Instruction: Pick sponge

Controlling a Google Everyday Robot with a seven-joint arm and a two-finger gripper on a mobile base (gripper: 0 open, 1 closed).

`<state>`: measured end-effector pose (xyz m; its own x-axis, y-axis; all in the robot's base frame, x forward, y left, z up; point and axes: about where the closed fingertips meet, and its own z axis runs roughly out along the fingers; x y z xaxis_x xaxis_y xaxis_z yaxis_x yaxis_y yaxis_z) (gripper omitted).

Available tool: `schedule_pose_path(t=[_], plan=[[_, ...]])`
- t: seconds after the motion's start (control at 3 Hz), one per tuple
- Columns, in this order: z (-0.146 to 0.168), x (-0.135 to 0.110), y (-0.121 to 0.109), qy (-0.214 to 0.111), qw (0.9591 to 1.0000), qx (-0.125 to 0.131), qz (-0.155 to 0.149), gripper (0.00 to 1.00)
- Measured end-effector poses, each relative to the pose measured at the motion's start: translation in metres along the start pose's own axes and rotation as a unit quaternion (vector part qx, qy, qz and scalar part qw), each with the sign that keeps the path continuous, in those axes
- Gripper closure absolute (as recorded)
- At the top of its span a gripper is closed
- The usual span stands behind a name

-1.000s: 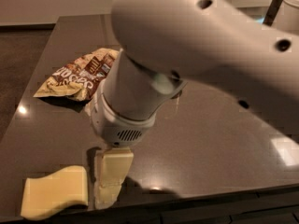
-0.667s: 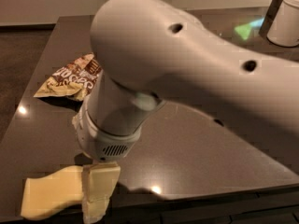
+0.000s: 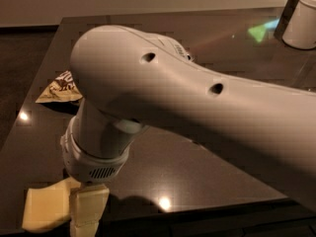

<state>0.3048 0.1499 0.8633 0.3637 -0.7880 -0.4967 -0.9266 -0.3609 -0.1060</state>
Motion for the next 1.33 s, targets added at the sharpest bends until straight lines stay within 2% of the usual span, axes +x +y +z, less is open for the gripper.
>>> schedule_pose_path(t=[0.67, 1.0, 1.33], plan=[[0.022, 0.003, -0.003, 0.006, 0.9998, -0.019, 0.002, 0.01], [0.029, 0.007, -0.003, 0.012, 0.9995, -0.029, 0.003, 0.18], [0.027, 0.012, -0.004, 0.016, 0.9991, -0.037, 0.009, 0.41]])
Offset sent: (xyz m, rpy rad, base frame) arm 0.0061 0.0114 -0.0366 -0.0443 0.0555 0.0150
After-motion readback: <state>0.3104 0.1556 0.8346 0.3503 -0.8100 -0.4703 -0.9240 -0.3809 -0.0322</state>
